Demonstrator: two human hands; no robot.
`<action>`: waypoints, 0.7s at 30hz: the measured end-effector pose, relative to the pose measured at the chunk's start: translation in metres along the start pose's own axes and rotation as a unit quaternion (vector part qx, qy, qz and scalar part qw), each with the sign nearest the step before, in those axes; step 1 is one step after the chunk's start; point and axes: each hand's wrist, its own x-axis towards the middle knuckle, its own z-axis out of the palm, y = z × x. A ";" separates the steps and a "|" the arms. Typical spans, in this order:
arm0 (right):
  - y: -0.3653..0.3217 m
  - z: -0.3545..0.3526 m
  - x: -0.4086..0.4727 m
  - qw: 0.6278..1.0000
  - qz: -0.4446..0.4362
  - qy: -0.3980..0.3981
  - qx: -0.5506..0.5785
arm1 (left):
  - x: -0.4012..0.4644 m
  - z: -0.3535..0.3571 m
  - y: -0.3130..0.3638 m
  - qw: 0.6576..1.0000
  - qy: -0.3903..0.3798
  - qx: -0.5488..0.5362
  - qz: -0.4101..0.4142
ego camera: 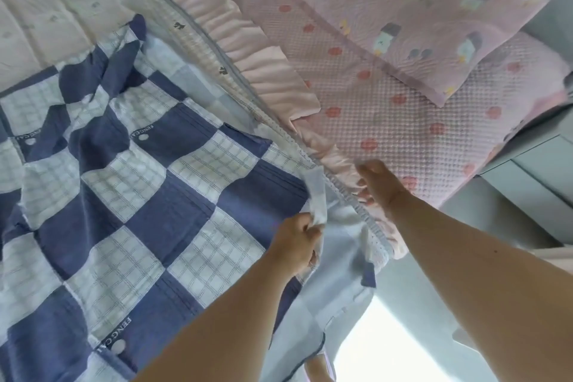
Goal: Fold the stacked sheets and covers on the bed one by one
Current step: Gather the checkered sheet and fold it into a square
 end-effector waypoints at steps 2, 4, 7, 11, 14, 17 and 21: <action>-0.020 0.013 -0.008 0.993 -0.026 -0.098 -0.060 | -0.002 0.011 -0.003 0.998 -0.035 0.048 0.020; -0.025 0.022 -0.014 0.971 -0.007 -0.163 -0.175 | -0.008 0.022 0.000 0.993 -0.070 0.081 0.041; -0.015 0.015 -0.016 0.932 0.079 -0.210 -0.283 | -0.017 0.042 -0.001 0.983 -0.133 0.111 0.066; 0.018 -0.007 -0.006 0.906 0.072 -0.135 -0.395 | -0.026 0.064 -0.008 0.976 -0.184 0.094 0.069; 0.037 -0.005 0.002 0.940 0.072 -0.117 -0.311 | -0.030 0.078 -0.012 0.974 -0.196 0.086 0.073; 0.056 -0.002 0.005 0.889 0.077 -0.157 -0.422 | -0.036 0.087 -0.013 0.973 -0.219 0.059 0.054; 0.077 -0.016 -0.003 0.848 0.087 -0.105 -0.512 | -0.050 0.081 -0.025 0.964 -0.239 0.093 0.070</action>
